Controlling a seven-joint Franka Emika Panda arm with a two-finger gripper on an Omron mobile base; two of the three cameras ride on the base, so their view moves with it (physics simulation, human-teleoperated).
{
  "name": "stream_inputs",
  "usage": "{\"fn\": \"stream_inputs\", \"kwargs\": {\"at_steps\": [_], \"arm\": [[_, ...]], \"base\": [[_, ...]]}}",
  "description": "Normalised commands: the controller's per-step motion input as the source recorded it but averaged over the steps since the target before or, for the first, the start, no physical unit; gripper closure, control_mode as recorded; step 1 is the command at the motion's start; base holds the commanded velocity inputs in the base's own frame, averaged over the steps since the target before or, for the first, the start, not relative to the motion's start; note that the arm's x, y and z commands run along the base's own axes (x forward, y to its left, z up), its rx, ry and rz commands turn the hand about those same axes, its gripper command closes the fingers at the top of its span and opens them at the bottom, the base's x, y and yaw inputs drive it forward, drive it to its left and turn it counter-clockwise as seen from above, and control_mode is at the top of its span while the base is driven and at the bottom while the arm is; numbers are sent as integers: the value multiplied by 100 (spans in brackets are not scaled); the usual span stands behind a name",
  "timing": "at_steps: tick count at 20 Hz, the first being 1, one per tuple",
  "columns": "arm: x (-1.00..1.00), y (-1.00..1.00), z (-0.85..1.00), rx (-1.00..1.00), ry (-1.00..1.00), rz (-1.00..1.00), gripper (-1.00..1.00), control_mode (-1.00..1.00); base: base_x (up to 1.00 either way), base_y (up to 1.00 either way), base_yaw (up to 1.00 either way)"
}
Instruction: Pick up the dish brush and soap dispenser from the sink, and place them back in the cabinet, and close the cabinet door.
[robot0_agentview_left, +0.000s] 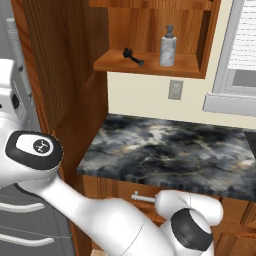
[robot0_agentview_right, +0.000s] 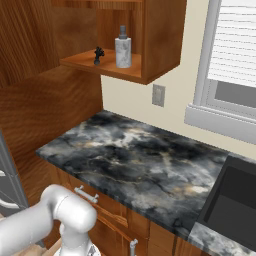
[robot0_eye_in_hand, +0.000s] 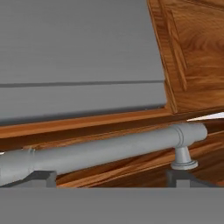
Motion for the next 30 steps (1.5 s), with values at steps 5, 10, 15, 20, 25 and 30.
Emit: {"fn": "stream_inputs", "kwargs": {"at_steps": [5,10,15,20,25,30], "arm": [[16,-6,-6,1,0,0,-100,-100],[13,-25,-5,1,0,0,-100,-100],[0,-50,0,2,0,0,-100,-100],[0,-64,1,3,0,0,-100,-100],[0,-66,3,4,0,0,-100,-100],[0,-66,7,5,0,0,-100,-100]], "base": [[0,0,0],[0,0,0],[0,0,0],[0,0,0],[0,0,0],[0,0,0]]}}
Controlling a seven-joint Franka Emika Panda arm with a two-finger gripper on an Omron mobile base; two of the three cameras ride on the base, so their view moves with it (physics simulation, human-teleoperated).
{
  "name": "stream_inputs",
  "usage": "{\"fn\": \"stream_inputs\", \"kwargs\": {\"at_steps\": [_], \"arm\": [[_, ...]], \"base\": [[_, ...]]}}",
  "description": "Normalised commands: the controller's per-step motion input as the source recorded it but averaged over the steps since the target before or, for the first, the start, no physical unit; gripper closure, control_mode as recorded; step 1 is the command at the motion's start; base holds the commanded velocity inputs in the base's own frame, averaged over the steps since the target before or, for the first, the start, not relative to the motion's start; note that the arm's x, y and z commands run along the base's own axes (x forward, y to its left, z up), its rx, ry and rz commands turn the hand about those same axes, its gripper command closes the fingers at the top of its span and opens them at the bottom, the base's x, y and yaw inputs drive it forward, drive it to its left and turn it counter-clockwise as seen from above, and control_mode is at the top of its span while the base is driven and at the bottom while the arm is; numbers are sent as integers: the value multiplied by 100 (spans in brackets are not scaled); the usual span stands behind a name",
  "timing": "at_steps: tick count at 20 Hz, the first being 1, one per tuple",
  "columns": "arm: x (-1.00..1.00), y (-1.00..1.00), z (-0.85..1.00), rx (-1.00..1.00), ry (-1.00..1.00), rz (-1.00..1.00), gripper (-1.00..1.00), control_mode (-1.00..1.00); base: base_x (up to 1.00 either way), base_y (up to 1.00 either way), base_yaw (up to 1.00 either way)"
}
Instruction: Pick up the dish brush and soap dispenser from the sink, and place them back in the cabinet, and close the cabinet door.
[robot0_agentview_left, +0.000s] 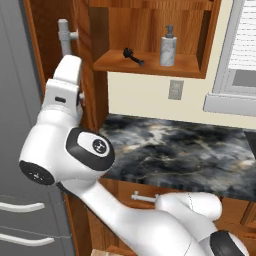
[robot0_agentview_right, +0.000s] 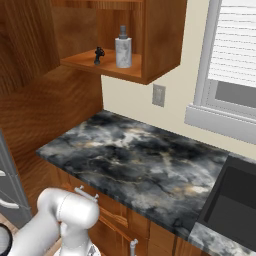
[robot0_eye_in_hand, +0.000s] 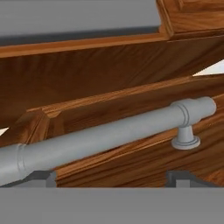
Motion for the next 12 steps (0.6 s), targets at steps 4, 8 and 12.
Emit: {"fn": "stream_inputs", "kwargs": {"at_steps": [4,8,12], "arm": [[0,-70,0,4,0,0,-100,-100],[6,-66,0,3,0,0,-100,-100],[8,-64,0,2,0,0,-100,-100]], "base": [[0,0,0],[0,0,0],[0,0,0]]}}
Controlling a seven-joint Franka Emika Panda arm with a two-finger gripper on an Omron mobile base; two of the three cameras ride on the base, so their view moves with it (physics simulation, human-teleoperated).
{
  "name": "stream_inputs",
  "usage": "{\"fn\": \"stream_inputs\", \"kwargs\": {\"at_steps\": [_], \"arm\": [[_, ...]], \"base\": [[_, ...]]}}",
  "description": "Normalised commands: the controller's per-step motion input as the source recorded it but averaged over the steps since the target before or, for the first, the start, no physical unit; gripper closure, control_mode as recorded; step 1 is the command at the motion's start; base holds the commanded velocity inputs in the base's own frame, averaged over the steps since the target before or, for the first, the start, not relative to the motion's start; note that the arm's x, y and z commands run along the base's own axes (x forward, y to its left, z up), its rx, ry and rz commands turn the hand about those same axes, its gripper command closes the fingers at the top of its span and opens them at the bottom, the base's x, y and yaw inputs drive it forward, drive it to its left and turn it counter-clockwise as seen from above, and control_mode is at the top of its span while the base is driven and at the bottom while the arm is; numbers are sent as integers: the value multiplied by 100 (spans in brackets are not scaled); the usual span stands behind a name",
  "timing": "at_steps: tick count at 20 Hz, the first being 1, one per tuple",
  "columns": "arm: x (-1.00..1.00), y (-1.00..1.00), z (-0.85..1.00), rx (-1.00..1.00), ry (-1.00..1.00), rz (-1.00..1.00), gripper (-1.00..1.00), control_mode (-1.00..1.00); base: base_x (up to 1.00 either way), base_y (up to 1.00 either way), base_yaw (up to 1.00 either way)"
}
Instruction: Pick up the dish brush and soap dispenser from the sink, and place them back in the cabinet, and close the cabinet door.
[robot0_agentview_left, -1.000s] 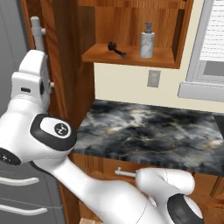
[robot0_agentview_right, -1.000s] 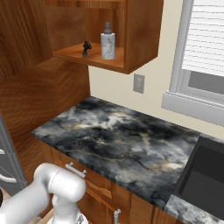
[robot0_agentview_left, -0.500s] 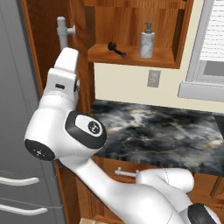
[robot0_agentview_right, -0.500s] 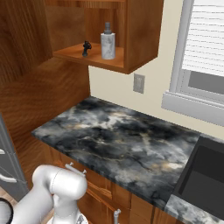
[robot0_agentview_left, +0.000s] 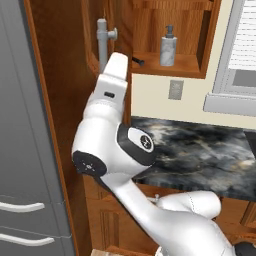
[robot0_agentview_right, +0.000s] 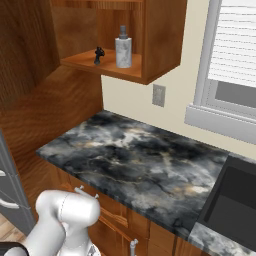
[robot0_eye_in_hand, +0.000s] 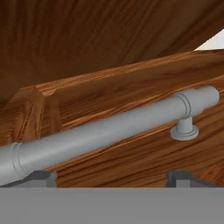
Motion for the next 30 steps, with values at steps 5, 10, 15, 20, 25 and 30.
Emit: {"fn": "stream_inputs", "kwargs": {"at_steps": [5,10,15,20,25,30], "arm": [[18,-58,0,1,0,0,-100,-100],[28,-52,0,0,0,0,-100,-100],[33,-47,0,0,0,0,-100,-100],[35,-46,0,0,0,0,-100,-100],[36,-42,0,0,0,0,-100,-100],[29,-37,0,0,0,0,-100,-100]], "base": [[0,0,0],[0,0,0],[0,0,0],[0,0,0],[0,0,0],[0,0,0]]}}
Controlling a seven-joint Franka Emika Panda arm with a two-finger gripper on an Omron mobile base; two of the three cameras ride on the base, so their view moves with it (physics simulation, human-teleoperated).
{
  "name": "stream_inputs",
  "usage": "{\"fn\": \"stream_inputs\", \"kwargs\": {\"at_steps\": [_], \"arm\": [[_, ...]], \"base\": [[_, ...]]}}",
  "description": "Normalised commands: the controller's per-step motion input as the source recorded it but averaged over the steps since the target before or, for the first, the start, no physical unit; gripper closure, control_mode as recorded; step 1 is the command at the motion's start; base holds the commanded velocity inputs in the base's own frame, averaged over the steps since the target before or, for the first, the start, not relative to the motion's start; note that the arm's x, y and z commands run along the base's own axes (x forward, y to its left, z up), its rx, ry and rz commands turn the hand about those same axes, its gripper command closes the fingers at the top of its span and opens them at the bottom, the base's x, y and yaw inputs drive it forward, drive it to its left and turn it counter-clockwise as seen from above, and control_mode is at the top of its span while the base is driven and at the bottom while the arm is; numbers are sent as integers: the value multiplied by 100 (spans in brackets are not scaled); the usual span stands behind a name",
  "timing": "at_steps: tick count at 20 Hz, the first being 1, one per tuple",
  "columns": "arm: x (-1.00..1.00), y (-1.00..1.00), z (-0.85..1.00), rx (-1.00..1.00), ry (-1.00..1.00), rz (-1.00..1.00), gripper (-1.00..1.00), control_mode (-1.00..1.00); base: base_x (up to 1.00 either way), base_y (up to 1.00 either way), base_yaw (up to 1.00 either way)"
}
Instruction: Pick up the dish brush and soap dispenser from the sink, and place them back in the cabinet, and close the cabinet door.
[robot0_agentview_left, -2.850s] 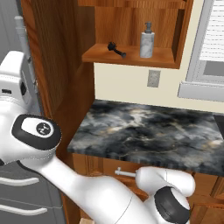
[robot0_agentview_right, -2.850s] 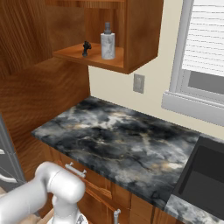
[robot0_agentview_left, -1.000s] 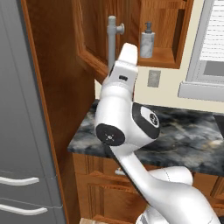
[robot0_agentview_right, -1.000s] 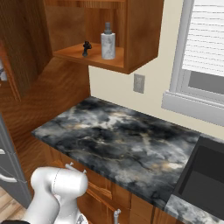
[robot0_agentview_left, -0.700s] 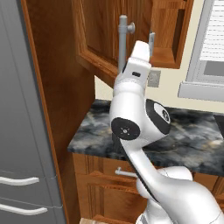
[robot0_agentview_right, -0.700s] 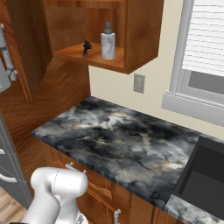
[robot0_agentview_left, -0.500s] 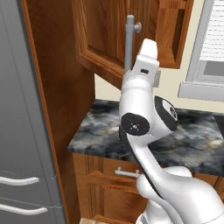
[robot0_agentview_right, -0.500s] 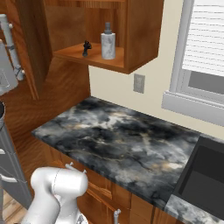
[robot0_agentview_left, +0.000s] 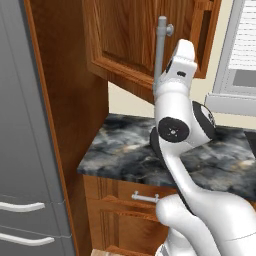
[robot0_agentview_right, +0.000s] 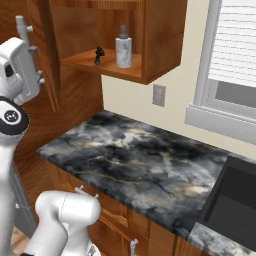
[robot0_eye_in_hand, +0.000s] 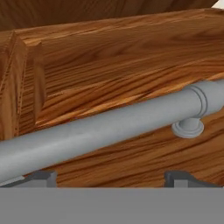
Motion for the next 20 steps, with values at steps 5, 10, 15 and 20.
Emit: {"fn": "stream_inputs", "kwargs": {"at_steps": [5,10,15,20], "arm": [[35,-33,0,0,0,0,-100,-100],[30,-30,0,0,0,0,-100,-100],[27,-26,0,0,0,0,-100,-100],[28,-25,0,0,0,0,-100,-100]], "base": [[0,0,0],[0,0,0],[0,0,0],[0,0,0]]}}
